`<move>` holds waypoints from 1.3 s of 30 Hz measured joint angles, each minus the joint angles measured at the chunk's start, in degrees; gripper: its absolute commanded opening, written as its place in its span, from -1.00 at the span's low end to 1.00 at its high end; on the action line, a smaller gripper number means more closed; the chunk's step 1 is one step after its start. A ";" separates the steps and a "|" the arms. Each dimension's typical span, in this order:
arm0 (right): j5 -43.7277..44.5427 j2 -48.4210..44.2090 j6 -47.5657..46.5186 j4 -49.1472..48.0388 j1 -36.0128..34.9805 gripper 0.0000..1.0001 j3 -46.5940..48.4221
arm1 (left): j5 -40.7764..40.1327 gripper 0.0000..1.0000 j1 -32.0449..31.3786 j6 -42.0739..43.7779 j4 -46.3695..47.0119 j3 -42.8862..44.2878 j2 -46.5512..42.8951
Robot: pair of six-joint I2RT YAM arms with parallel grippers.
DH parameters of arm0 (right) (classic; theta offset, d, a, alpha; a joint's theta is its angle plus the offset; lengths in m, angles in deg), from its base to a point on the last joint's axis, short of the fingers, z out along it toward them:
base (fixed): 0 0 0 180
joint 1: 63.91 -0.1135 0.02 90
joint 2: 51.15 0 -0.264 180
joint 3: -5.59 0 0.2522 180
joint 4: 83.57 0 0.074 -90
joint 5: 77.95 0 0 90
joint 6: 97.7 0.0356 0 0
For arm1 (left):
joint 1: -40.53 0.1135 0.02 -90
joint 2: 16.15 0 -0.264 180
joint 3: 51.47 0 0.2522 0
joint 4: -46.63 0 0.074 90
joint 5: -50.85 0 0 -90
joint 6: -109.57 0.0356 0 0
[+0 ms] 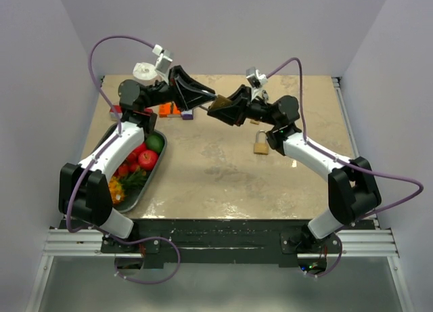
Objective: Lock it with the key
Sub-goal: Lock the lock.
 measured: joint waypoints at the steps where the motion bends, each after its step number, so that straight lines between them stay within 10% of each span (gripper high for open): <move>1: -0.44 0.00 -0.09 0.92 0.00 -1.00 0.02 | 0.15 -0.11 0.31 0.22 0.26 0.00 0.00; 8: -4.48 -0.31 -7.26 18.08 0.90 -1.00 0.90 | 8.55 0.14 6.99 10.29 -8.66 0.76 -0.22; 19: -4.72 -2.23 -23.41 45.97 1.51 -1.00 3.45 | 6.95 0.55 5.57 83.87 -95.19 27.15 6.29; 27: -5.95 -3.04 -29.51 51.17 1.49 -1.00 3.52 | 4.24 0.12 0.24 103.38 -118.60 27.06 11.89; 39: -7.34 -3.34 -34.64 54.10 0.00 -1.00 3.80 | 6.16 -1.00 -1.40 102.20 -117.00 23.12 11.58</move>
